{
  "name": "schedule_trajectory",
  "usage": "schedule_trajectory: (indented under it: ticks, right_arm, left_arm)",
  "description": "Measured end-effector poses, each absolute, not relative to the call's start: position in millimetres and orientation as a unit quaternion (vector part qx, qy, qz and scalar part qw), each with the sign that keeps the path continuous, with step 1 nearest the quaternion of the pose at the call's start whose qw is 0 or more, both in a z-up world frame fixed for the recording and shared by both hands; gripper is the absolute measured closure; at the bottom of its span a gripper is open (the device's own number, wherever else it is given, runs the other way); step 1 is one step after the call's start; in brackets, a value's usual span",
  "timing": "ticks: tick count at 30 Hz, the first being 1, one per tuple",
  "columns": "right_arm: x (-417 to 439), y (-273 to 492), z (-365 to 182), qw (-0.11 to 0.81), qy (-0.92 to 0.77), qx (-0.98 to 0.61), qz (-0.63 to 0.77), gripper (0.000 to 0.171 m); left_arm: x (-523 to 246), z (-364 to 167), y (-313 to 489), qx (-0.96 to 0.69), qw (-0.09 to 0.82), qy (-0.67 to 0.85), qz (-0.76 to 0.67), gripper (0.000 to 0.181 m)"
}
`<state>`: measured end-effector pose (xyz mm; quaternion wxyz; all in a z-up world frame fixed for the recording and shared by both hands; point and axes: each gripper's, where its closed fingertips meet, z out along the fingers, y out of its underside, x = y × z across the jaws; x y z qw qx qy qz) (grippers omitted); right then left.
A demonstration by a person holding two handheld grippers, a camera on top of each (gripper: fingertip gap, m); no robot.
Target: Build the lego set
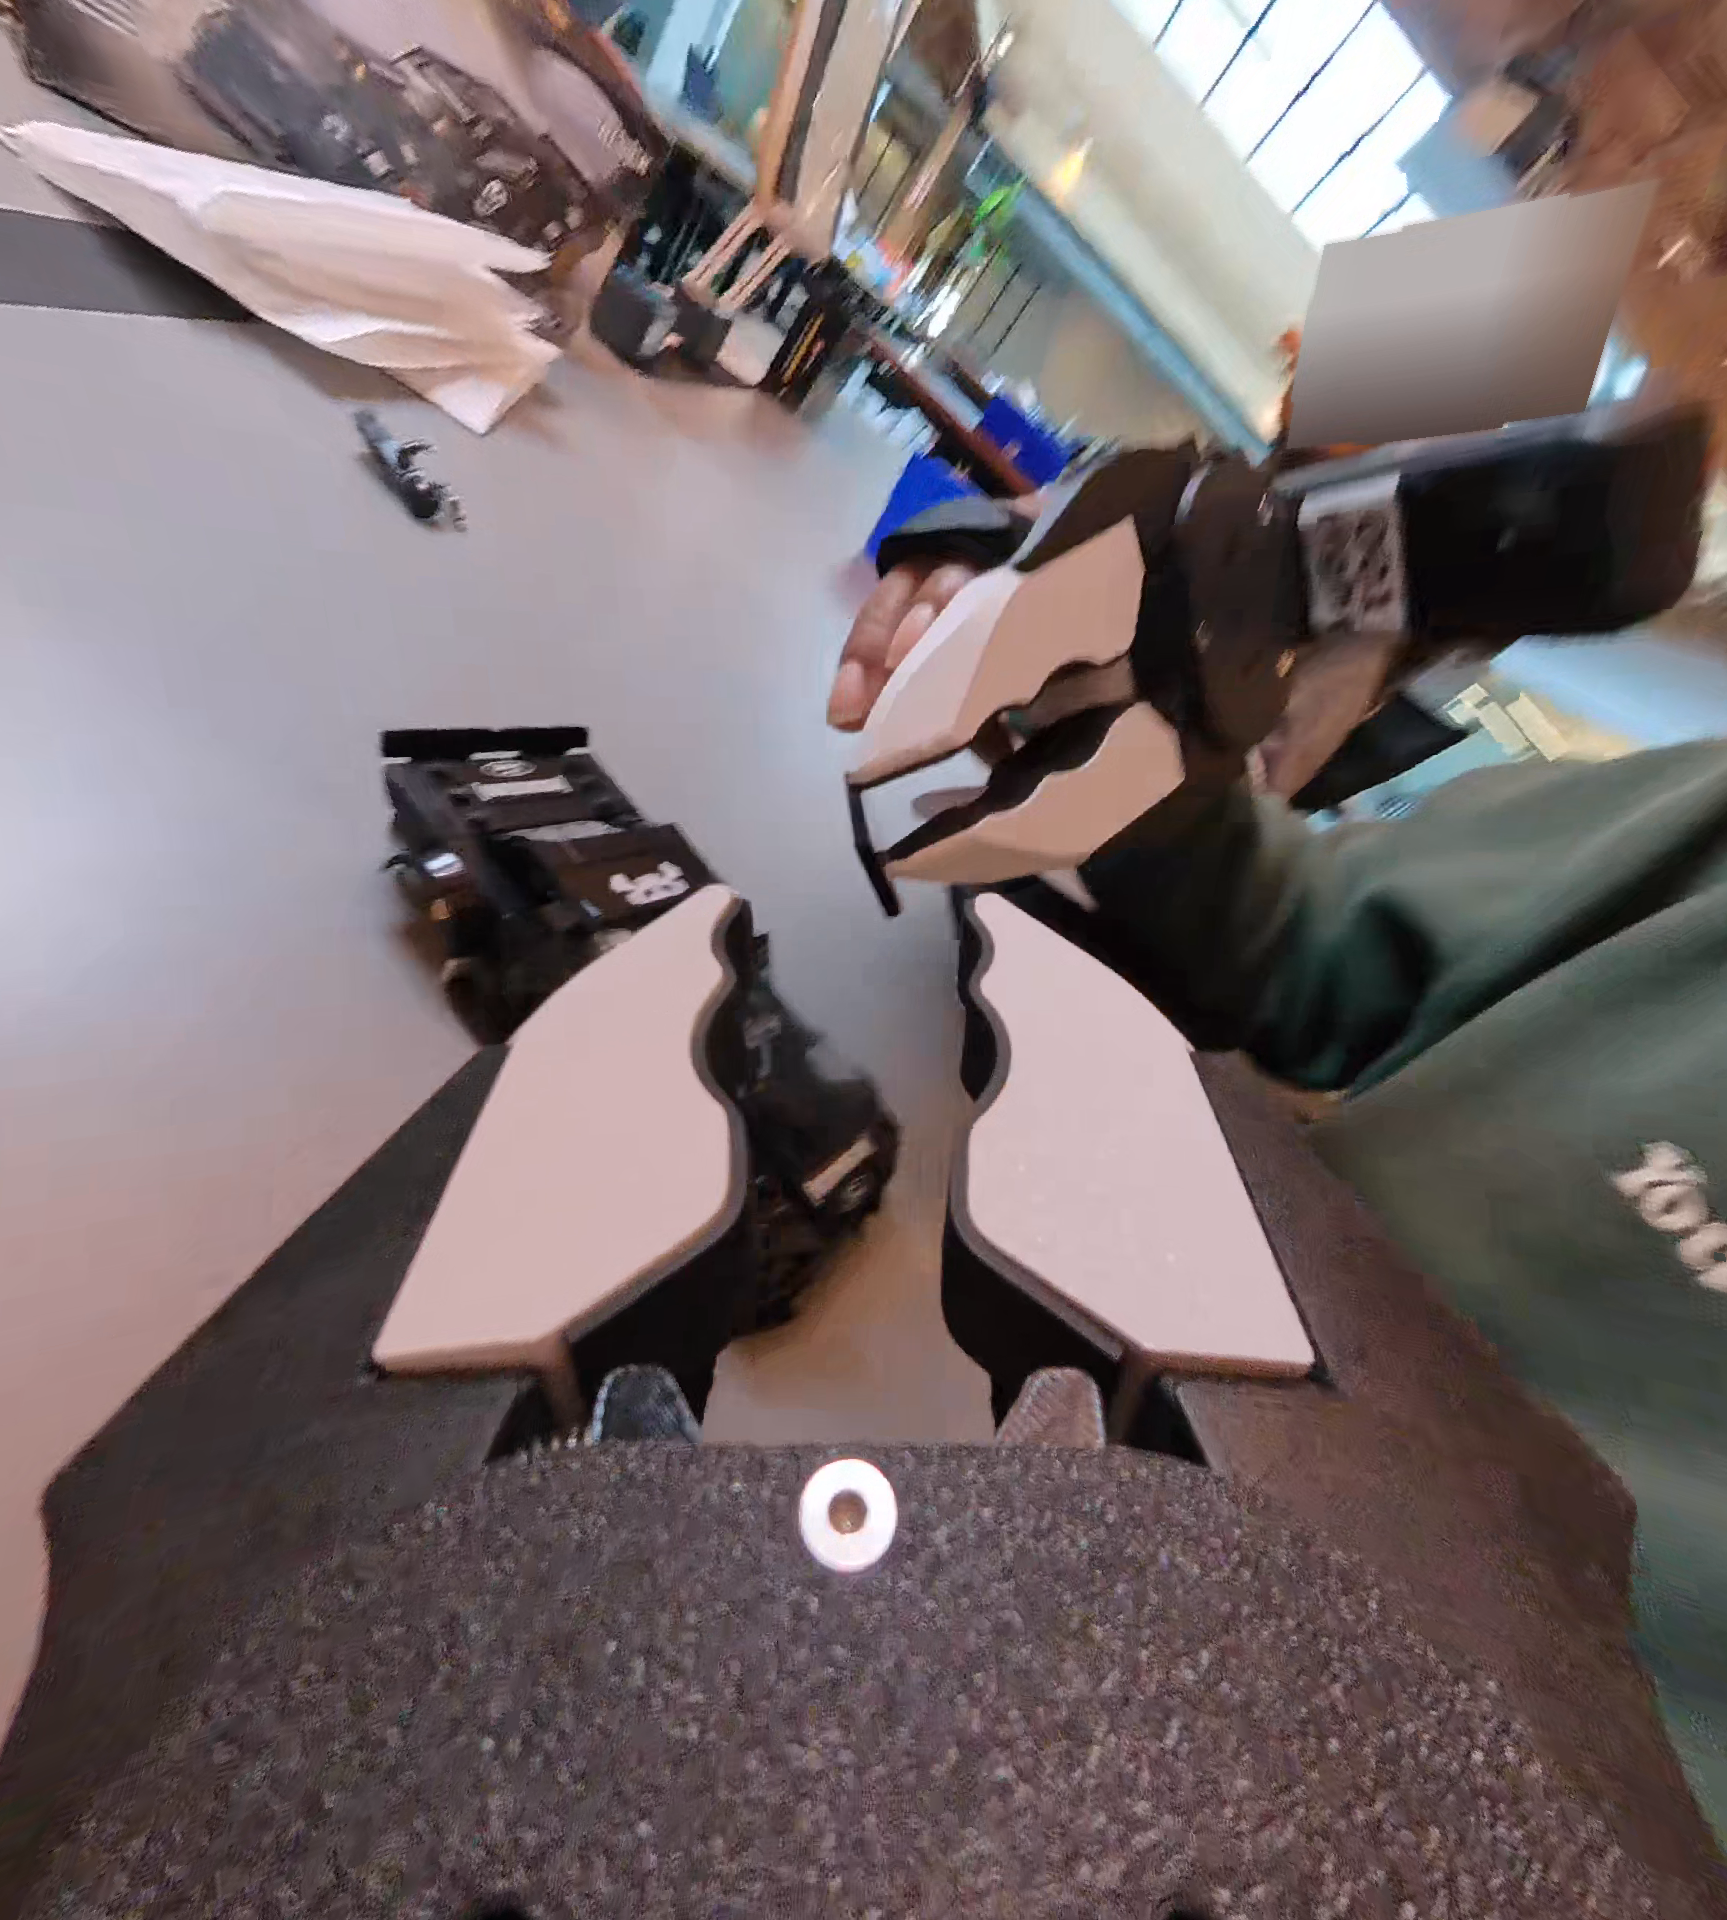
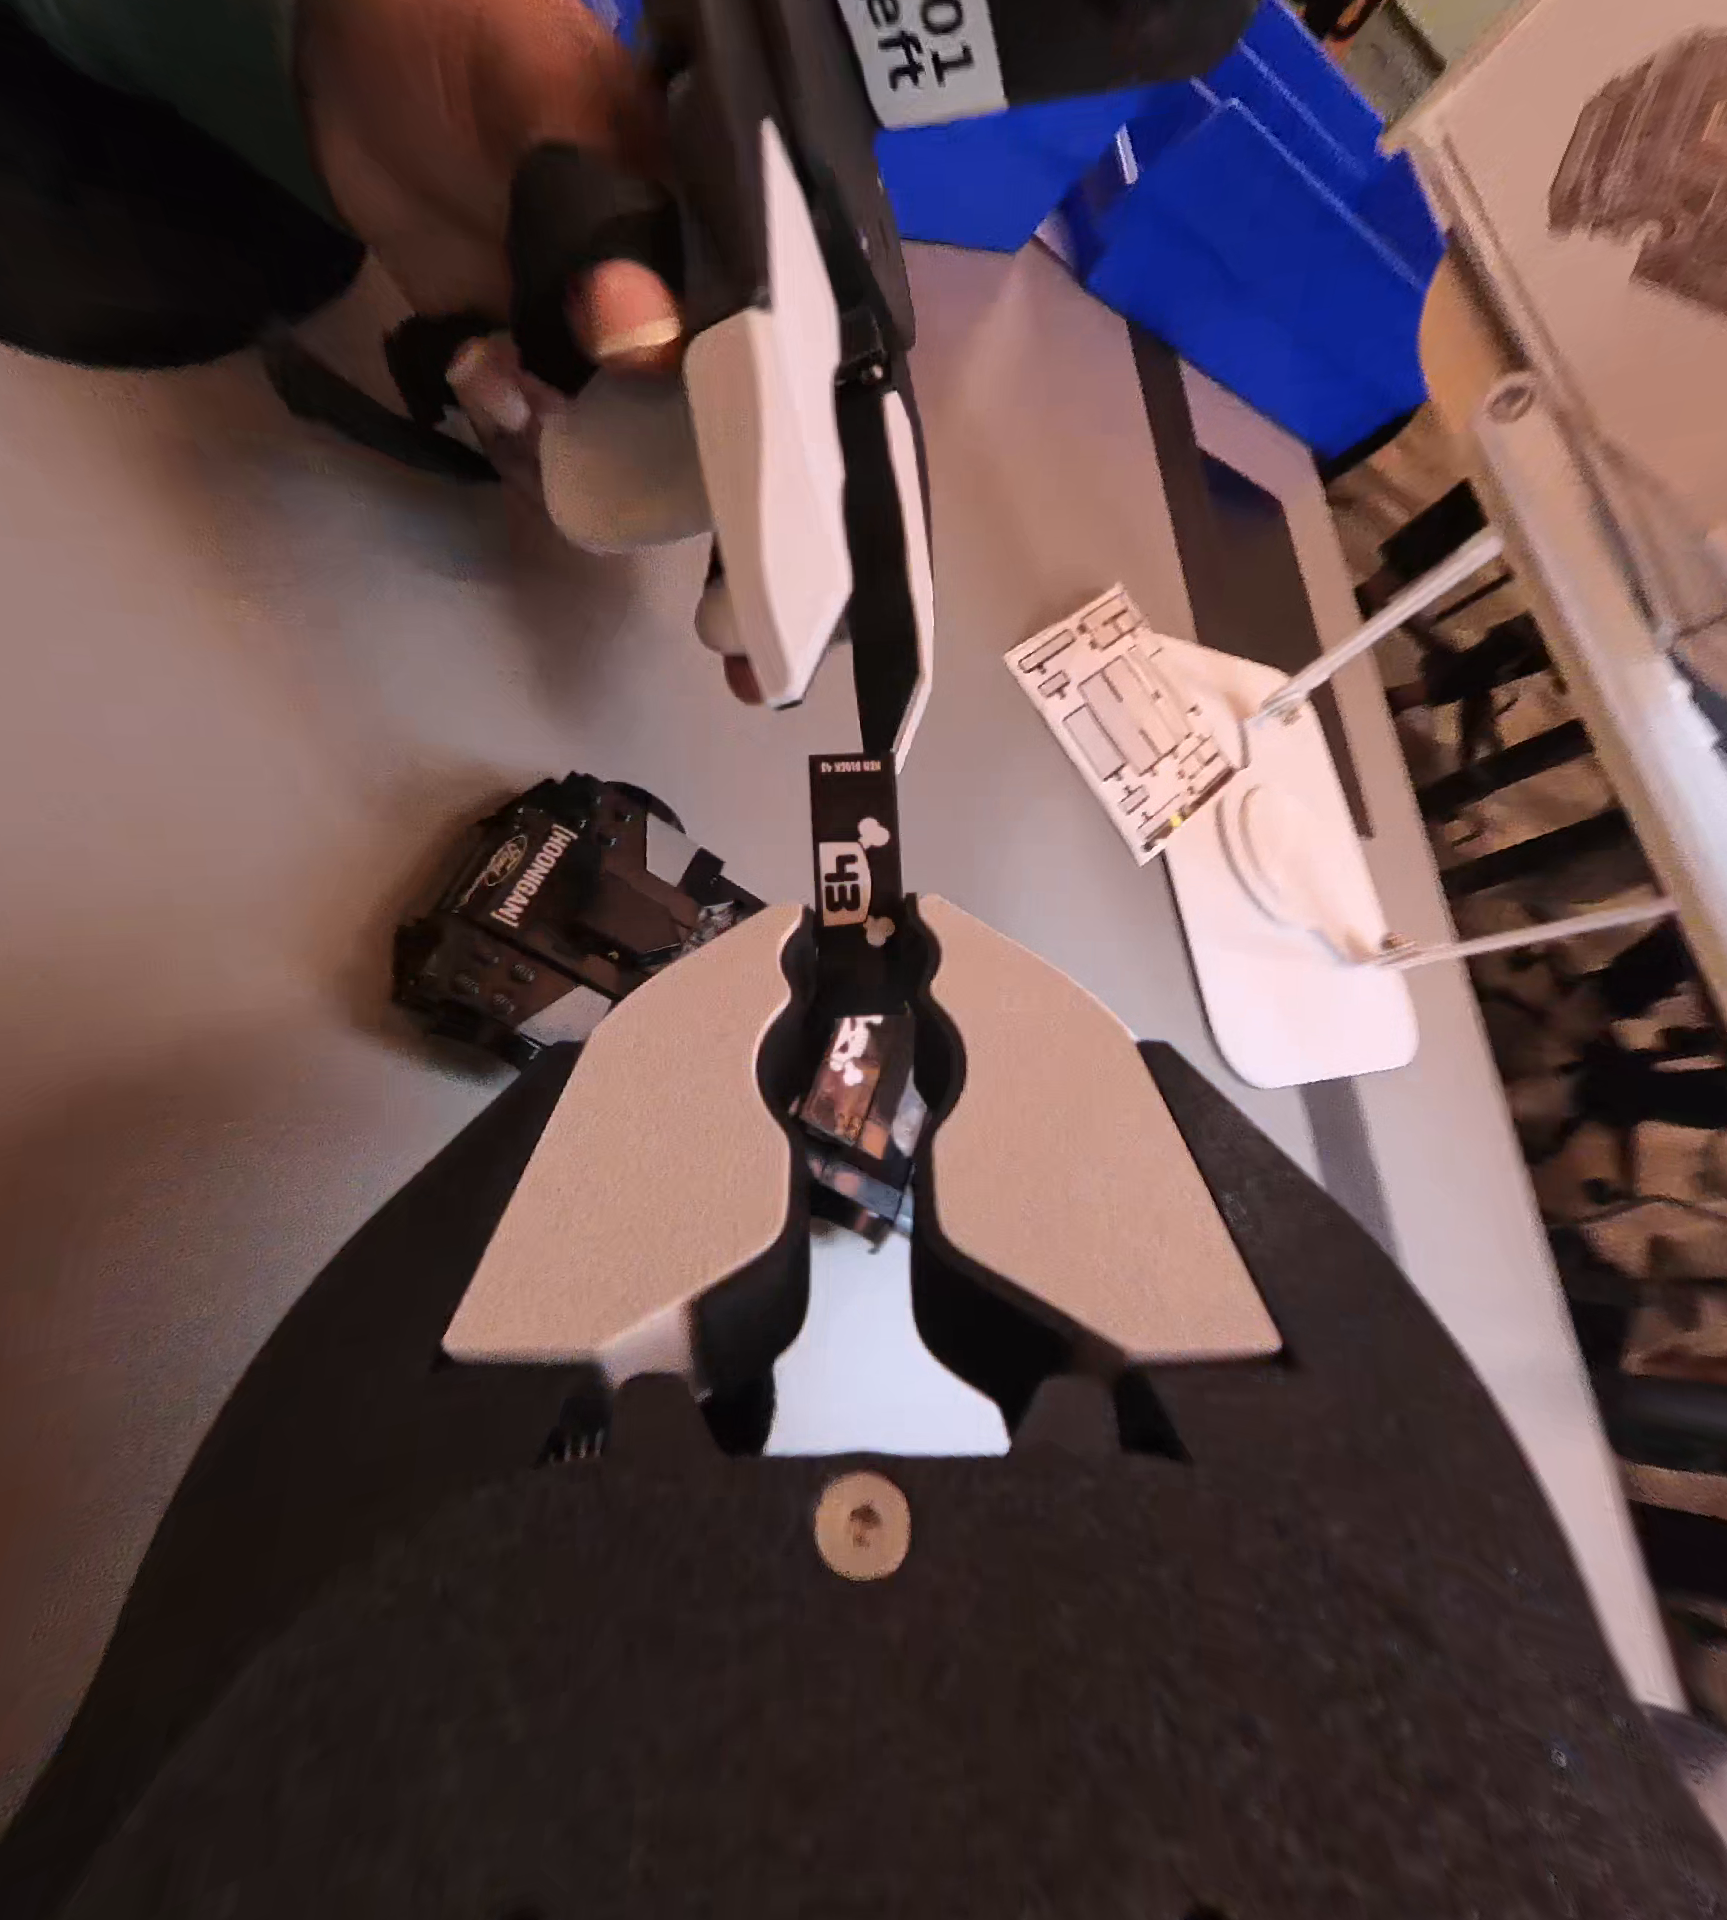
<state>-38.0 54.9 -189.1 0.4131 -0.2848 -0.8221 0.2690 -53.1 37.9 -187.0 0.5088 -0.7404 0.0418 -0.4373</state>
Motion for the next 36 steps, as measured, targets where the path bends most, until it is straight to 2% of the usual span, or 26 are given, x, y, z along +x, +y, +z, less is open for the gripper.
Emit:
schedule_trajectory:
  ticks: [5, 8, 12, 15, 18, 22, 24, 30, 33, 36]
  right_arm:
    - [-40, 47, -186, 0.448, -0.832, -0.241, 0.224, 0.156]
    - [-41, 43, -187, 0.458, -0.836, -0.222, 0.203, 0.156]
    - [-43, 43, -180, 0.476, -0.825, -0.226, 0.204, 0.156]
    - [-48, 50, -166, 0.480, -0.786, -0.289, 0.259, 0.150]
    - [-51, 57, -149, 0.427, -0.699, -0.409, 0.402, 0.143]
    - [-54, 44, -131, 0.232, -0.514, -0.526, 0.637, 0.138]
    - [-57, 38, -121, 0.171, -0.415, -0.546, 0.707, 0.138]
    - [-62, 22, -105, 0.109, -0.279, -0.570, 0.765, 0.137]
    - [-62, 20, -101, 0.094, -0.250, -0.575, 0.773, 0.138]
    - [-61, 20, -100, 0.104, -0.241, -0.580, 0.771, 0.149]
  left_arm:
    - [-45, -178, 35, -0.709, 0.498, 0.017, -0.500, 0.156]
    - [-41, -177, 33, -0.708, 0.500, 0.023, -0.498, 0.174]
    - [-46, -177, 34, -0.711, 0.520, 0.009, -0.473, 0.177]
    - [-55, -166, 35, -0.687, 0.563, -0.013, -0.459, 0.178]
    - [-70, -148, 33, -0.649, 0.625, -0.034, -0.432, 0.178]
    - [-83, -123, 26, -0.604, 0.707, -0.033, -0.367, 0.178]
    - [-81, -115, 24, -0.597, 0.739, -0.019, -0.312, 0.178]
    - [-63, -105, 19, -0.616, 0.781, 0.096, -0.047, 0.178]
    - [-54, -102, 16, -0.608, 0.783, 0.127, 0.012, 0.178]
    - [-54, -101, 15, -0.607, 0.784, 0.128, 0.029, 0.178]
